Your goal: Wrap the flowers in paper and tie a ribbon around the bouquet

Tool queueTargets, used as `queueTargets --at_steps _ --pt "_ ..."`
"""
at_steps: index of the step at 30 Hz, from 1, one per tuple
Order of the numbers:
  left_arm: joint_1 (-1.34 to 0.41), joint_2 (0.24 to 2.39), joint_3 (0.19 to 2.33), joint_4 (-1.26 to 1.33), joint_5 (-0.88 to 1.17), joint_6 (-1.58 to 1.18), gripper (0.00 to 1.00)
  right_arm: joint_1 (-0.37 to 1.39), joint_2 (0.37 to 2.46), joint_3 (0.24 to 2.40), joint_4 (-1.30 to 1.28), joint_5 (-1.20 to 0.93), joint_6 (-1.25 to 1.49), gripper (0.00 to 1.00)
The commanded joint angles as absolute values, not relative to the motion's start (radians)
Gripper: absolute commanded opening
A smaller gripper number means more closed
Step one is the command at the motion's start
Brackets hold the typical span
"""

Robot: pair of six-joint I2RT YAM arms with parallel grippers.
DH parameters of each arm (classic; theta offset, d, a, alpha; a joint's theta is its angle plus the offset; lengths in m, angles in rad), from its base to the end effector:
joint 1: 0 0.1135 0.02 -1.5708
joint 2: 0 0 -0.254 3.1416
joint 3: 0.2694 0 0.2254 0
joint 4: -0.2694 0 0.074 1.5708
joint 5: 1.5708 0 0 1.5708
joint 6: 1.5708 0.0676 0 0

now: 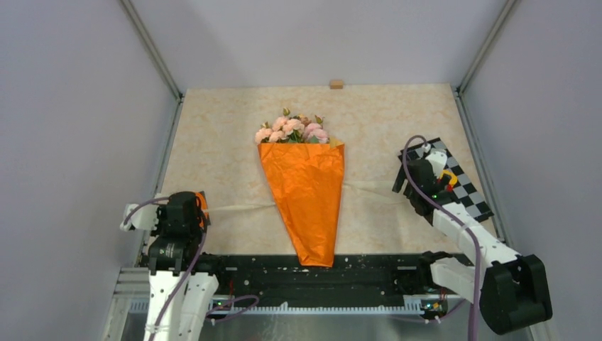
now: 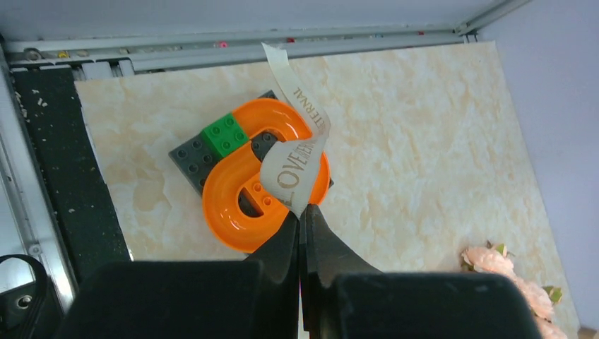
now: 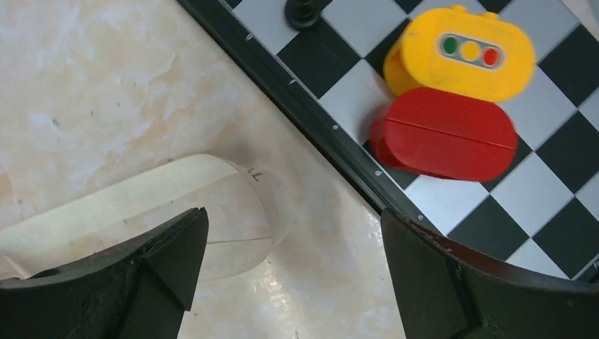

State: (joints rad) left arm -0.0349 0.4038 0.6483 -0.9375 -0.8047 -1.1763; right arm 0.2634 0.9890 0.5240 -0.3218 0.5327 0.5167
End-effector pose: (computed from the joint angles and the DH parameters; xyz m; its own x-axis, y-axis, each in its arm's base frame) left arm 0.0774 0.0460 0.2469 0.2438 -0.6490 -0.7207 -0.7931 0.2943 -0.5333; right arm 0.1971 0.0176 0.1883 -0.5342 0.2967 -0.7916 0.4438 0.8954 0.0362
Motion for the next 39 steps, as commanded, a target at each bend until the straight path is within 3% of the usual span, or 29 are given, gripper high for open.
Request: queueTargets --at_steps 1,6,14,26,30,33,35,39 --pt "-0.035 0.409 0.667 -0.852 -0.866 -1.138 0.00 0.256 1.084 0.587 -0.207 0.302 0.182 0.95" --pt "-0.035 0.390 0.566 -0.491 -0.540 -0.892 0.00 0.254 1.225 0.668 -0.148 0.239 -0.020 0.98" --pt "-0.035 0.291 0.460 -0.239 -0.327 -0.736 0.00 0.227 1.403 0.758 -0.237 0.161 -0.128 0.93" --pt "-0.035 0.362 0.440 0.039 0.067 -0.618 0.00 0.157 1.517 0.786 -0.253 0.098 -0.132 0.73" --pt "-0.035 0.449 0.464 0.114 0.179 -0.596 0.00 0.141 1.541 0.797 -0.259 0.081 -0.120 0.53" --pt "-0.035 0.518 0.497 0.149 0.276 -0.570 0.00 0.140 1.522 0.795 -0.259 0.050 -0.113 0.18" --pt "-0.035 0.577 0.526 0.162 0.360 -0.546 0.00 0.139 1.489 0.789 -0.243 -0.029 -0.100 0.00" --pt "-0.043 0.706 0.565 0.250 0.523 -0.555 0.00 0.141 1.344 0.756 -0.161 -0.210 0.002 0.00"
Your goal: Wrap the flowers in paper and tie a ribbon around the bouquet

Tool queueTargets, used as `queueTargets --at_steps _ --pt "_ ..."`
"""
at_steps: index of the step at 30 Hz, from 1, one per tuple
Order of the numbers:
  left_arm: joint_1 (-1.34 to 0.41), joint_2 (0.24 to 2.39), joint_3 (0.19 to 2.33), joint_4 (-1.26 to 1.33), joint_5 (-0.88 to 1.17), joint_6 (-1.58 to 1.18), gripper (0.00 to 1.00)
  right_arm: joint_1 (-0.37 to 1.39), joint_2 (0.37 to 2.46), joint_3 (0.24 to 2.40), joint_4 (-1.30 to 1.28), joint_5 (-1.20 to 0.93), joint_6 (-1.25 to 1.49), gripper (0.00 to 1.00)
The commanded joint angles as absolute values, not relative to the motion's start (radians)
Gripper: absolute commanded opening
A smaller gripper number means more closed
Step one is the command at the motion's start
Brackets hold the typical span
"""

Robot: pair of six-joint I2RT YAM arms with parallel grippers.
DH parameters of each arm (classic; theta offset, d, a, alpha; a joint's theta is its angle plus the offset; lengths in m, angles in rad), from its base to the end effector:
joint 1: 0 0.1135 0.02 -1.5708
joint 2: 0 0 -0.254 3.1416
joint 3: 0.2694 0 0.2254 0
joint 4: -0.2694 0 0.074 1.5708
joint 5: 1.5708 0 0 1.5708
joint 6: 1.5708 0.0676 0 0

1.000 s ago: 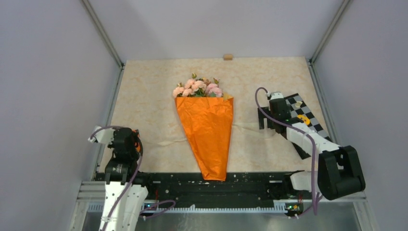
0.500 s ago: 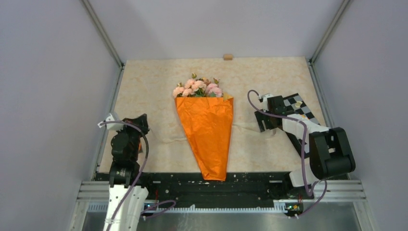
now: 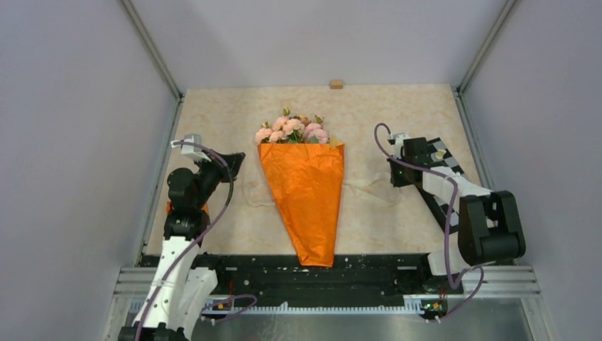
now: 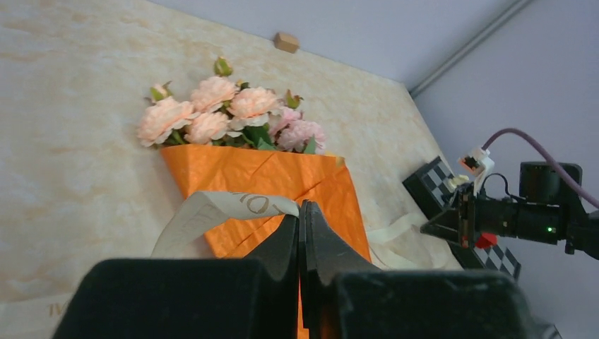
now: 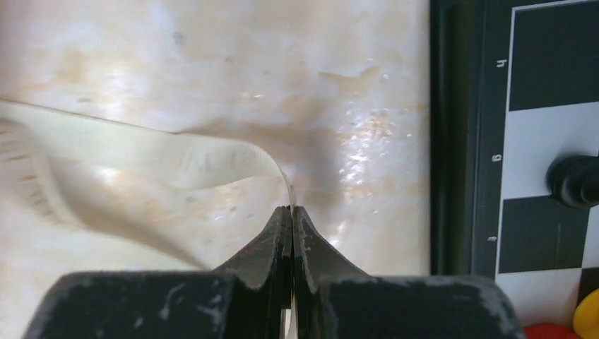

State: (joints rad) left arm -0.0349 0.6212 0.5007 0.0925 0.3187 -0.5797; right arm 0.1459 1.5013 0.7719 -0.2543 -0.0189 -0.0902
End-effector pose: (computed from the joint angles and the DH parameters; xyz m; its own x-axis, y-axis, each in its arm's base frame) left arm 0.1737 -0.0273 0.2909 -0.2130 -0.5131 -0.8315 0.2743 0.7854 -0.5549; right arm 0.2796 0.0424 0.1489 -0.8063 -0.2095 -0.5531 -0.2293 0.9728 -0.0342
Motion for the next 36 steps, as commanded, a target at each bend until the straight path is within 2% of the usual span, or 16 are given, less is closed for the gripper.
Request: queueTargets --at_steps 1,5,9,17,24,31,36 --pt "-0.053 0.733 0.567 0.273 0.539 -0.558 0.00 0.141 1.285 0.730 -0.108 -0.255 0.052 0.00" --pt "-0.140 0.831 0.590 0.323 0.522 -0.537 0.00 0.171 0.999 0.597 0.195 -0.411 0.276 0.00" --pt "-0.259 0.941 0.621 0.380 0.505 -0.518 0.00 0.276 0.865 0.541 0.462 -0.433 0.429 0.00" --pt "-0.419 1.124 0.693 0.497 0.563 -0.490 0.00 0.563 0.952 0.620 0.758 -0.285 0.501 0.00" --pt "-0.535 1.166 0.691 0.516 0.502 -0.425 0.01 0.728 1.127 0.743 0.775 -0.044 0.422 0.00" --pt "-0.595 1.259 0.703 0.555 0.491 -0.417 0.00 0.803 1.238 0.814 0.716 0.353 0.448 0.00" --pt "-0.605 1.308 0.728 0.503 0.462 -0.402 0.00 0.857 1.223 0.830 0.622 0.842 0.383 0.00"
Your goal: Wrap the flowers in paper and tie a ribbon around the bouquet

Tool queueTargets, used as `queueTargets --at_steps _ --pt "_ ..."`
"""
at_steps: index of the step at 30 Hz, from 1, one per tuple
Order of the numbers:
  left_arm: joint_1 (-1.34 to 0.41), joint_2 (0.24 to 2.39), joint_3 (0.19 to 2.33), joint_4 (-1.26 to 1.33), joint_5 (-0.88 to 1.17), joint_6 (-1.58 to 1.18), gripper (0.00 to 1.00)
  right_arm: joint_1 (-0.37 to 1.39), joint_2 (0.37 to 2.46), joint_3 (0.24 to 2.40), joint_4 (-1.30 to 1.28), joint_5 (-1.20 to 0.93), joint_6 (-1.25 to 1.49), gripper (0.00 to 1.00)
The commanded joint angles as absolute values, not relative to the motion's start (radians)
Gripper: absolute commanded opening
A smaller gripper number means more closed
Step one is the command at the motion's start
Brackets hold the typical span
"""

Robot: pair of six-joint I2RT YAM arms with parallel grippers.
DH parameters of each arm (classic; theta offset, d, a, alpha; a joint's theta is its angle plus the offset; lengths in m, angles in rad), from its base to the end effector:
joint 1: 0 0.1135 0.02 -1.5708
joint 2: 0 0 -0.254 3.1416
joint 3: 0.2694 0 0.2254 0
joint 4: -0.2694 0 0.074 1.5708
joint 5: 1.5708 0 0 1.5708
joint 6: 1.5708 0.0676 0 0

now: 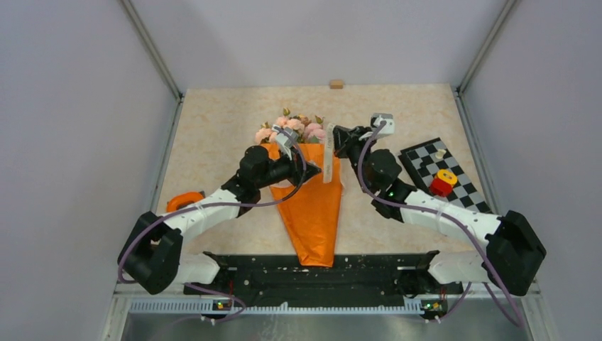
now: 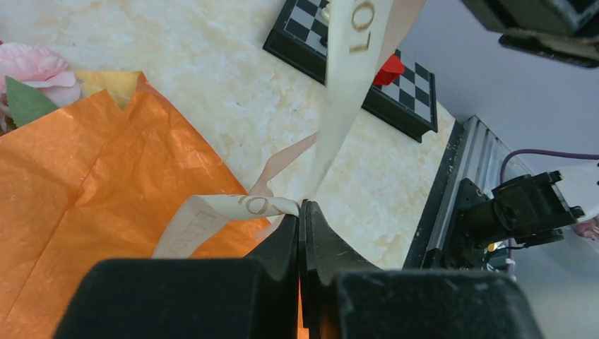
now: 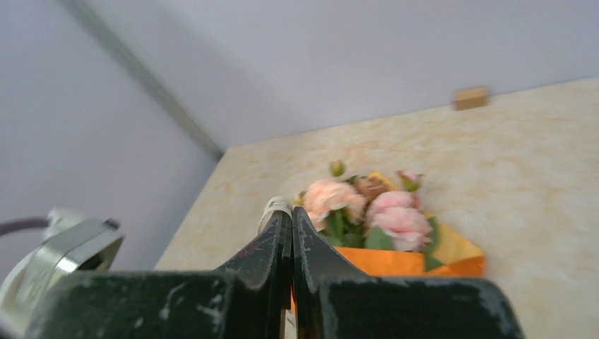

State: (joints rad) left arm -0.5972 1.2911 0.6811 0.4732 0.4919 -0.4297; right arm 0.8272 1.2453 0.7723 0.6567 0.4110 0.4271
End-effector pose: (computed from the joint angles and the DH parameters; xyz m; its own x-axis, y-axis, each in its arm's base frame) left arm 0.2257 -0.1921 0.2641 -0.4702 -0.1243 -0.8738 0.7554 0.4554 -0.4713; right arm 0.2184 0.1975 0.3334 -0.0568 0.4992 -0.8646 -0.4233 0.7723 0.4737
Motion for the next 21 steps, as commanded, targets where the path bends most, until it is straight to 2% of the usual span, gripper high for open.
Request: queueTargets --at_steps 1,5,8,10,16,21 --pt "-0.605 1.310 0.723 0.504 0.462 -0.401 0.00 0.857 1.215 0.829 0.595 0.939 0.381 0.00" --pt "-0.606 1.302 0.703 0.517 0.457 -0.403 0.00 0.839 1.200 0.841 0.411 1.131 0.424 0.00" --pt "-0.606 1.292 0.692 0.522 0.462 -0.403 0.00 0.817 1.208 0.883 0.159 1.101 0.567 0.00" --pt "-0.606 1.291 0.688 0.528 0.471 -0.403 0.00 0.816 1.216 0.887 0.098 1.031 0.619 0.00" --pt "-0.629 1.341 0.721 0.549 0.514 -0.391 0.00 0.825 1.204 0.846 0.271 0.671 0.654 0.00" --pt "-0.658 1.403 0.772 0.554 0.537 -0.349 0.00 0.835 1.208 0.880 0.311 0.556 0.632 0.00"
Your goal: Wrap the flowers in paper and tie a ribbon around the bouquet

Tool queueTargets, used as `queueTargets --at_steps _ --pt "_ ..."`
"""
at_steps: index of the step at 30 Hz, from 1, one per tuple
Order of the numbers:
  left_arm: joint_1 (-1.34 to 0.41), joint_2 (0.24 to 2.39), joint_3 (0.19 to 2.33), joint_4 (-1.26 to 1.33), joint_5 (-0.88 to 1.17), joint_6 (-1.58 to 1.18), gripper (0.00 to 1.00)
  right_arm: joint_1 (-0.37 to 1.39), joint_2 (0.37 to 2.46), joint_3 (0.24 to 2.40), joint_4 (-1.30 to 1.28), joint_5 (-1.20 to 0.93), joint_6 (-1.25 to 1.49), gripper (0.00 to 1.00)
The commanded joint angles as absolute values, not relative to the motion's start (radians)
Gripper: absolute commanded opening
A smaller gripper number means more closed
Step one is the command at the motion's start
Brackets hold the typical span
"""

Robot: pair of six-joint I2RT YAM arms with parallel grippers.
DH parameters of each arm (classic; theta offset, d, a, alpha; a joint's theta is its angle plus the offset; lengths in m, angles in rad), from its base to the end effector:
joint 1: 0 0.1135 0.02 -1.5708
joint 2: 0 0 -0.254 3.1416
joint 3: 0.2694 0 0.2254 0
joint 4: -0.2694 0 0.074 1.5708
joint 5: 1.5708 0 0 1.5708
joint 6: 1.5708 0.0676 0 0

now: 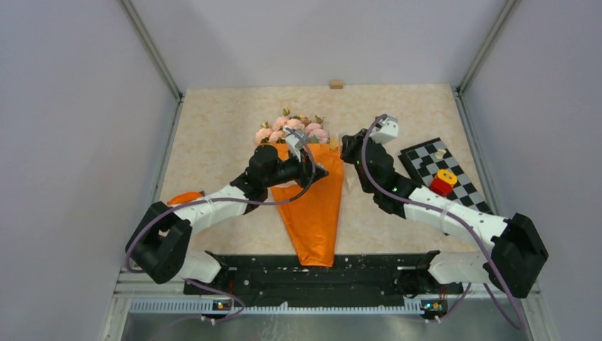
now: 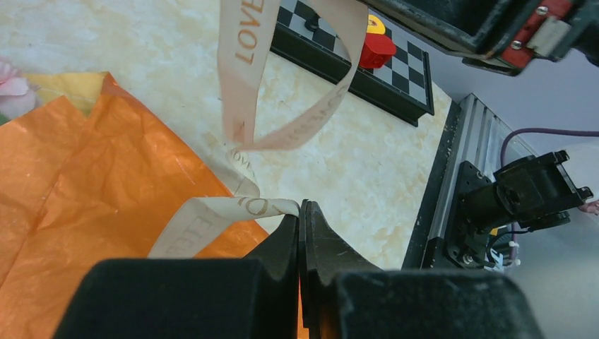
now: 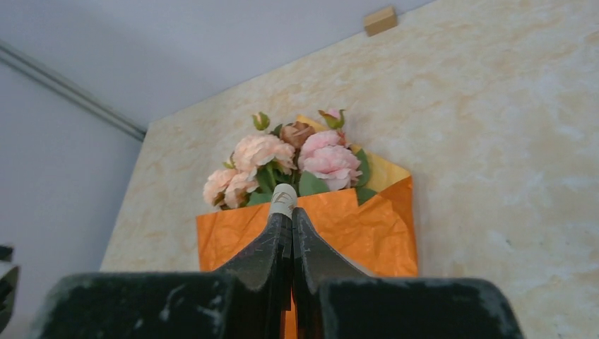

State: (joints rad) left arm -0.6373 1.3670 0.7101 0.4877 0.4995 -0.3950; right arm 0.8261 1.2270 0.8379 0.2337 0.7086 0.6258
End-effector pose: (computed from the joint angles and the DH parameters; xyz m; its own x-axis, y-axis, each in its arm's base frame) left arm 0.2289 -0.2097 0.2546 -0.4719 -0.0709 -0.8788 0.7803 0.4304 -0.4538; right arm 0.2235 0.1775 0.3063 -0.1568 0.4861 -0.8597 -0.0379 0.8669 0.4971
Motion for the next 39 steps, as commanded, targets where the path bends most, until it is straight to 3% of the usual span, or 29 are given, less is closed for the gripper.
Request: queueTargets --at_steps 1,17,22,27,35,39 --pt "-0.663 1.414 0.778 0.564 0.538 -0.344 0.01 0.835 1.211 0.885 0.313 0.532 0.633 0.00" --pt "-0.689 1.513 0.834 0.620 0.479 -0.284 0.14 0.836 1.268 0.908 0.337 0.307 0.730 0.00" --pt "-0.692 1.535 0.836 0.648 0.539 -0.279 0.27 0.836 1.281 0.911 0.333 0.313 0.744 0.00" --pt "-0.699 1.555 0.825 0.684 0.572 -0.278 0.34 0.837 1.282 0.913 0.323 0.332 0.745 0.00" --pt "-0.704 1.545 0.797 0.511 0.378 -0.235 0.55 0.831 1.233 0.862 0.256 0.465 0.709 0.00" --pt "-0.706 1.576 0.837 0.368 0.347 -0.209 0.58 0.772 1.193 0.817 0.205 0.553 0.701 0.00"
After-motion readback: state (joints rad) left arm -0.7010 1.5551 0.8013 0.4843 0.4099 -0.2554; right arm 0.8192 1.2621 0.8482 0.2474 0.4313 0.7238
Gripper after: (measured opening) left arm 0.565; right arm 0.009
